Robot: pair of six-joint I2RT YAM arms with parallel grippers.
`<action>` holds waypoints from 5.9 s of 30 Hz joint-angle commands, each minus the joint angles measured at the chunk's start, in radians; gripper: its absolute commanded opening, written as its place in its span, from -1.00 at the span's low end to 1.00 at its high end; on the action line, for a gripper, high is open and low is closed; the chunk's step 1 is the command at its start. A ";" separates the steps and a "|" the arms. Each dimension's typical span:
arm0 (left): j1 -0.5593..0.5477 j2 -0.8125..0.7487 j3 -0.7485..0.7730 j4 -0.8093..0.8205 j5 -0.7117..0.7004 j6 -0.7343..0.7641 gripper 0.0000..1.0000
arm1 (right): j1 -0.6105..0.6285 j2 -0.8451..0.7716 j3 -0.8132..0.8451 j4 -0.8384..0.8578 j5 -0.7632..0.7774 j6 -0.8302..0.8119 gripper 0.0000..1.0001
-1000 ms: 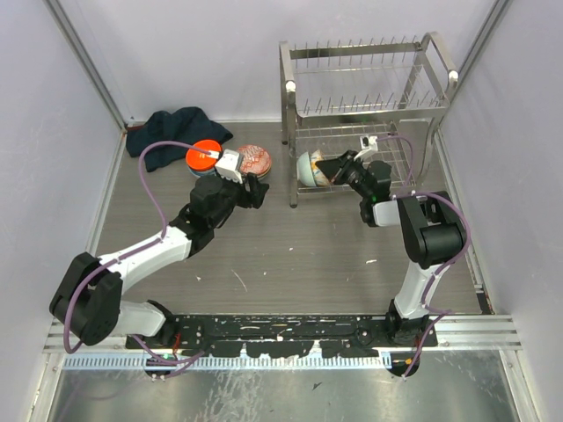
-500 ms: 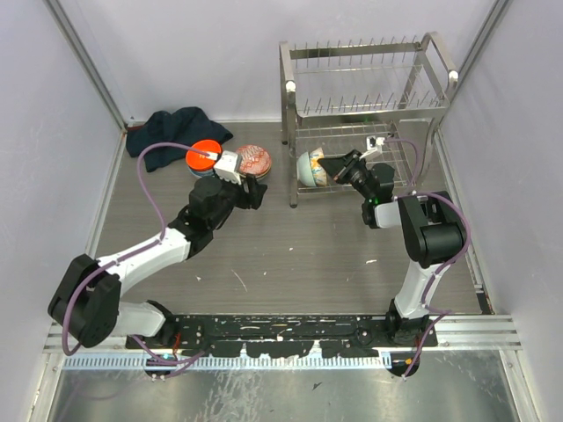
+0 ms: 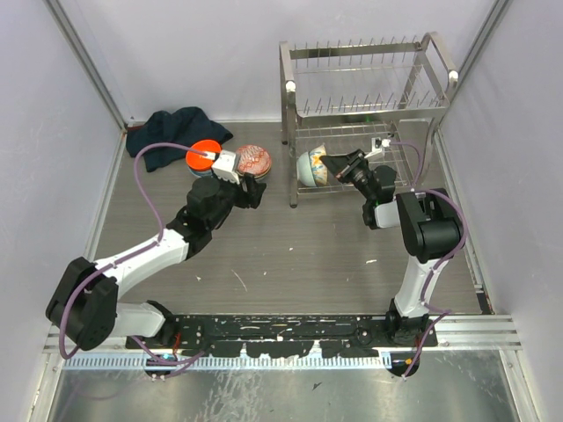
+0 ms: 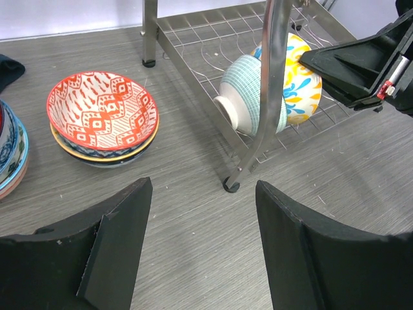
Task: Unload the bowls from the dish rack
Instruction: Pick up the bowl from the dish rack, then place the bowl with the bowl, then pick up the bowl from the dish rack.
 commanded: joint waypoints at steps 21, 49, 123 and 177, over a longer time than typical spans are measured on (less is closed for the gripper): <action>-0.003 -0.026 -0.025 0.026 -0.021 0.005 0.43 | -0.019 0.022 -0.013 0.408 0.071 0.231 -0.98; -0.004 -0.120 -0.029 -0.050 -0.146 -0.049 0.43 | -0.019 -0.369 -0.186 0.165 0.124 -0.008 -0.99; 0.120 -0.710 -0.168 -0.525 -0.538 -0.121 0.96 | 0.667 0.343 1.233 -1.254 0.845 -1.175 -0.99; 0.122 -0.722 -0.183 -0.500 -0.540 -0.109 0.96 | 0.715 0.127 1.024 -1.134 0.775 -1.119 -0.01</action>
